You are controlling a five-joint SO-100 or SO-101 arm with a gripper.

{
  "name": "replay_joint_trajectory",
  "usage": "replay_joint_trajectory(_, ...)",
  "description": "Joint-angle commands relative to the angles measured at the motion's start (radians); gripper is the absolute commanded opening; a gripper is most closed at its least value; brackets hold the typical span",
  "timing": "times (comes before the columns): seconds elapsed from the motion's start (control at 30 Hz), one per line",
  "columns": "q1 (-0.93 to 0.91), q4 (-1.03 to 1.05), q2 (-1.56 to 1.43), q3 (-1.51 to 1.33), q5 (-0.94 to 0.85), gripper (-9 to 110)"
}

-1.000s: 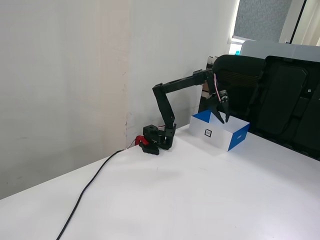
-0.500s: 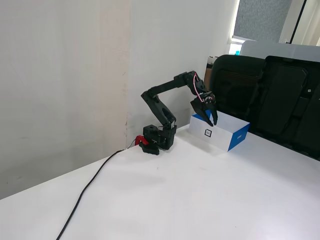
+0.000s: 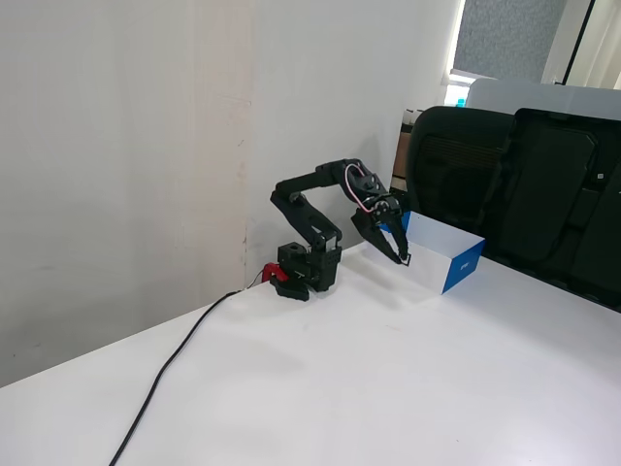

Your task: Grasp the gray block and put it in the box.

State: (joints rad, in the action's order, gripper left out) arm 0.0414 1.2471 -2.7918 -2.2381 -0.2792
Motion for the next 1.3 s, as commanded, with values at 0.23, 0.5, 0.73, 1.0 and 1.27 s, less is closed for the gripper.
replay_joint_trajectory(0.23, 0.035, -0.173, -0.27, -0.291, -0.021, 0)
replay_joint_trajectory(0.5, 0.015, -0.184, -0.509, -0.528, -0.017, 0)
replay_joint_trajectory(0.73, -0.002, -0.15, -0.601, -0.641, -0.018, 0)
replay_joint_trajectory(1.0, -0.002, -0.127, -0.601, -0.739, -0.009, 0)
replay_joint_trajectory(1.27, 0.006, -0.127, -0.603, -0.839, -0.008, 0)
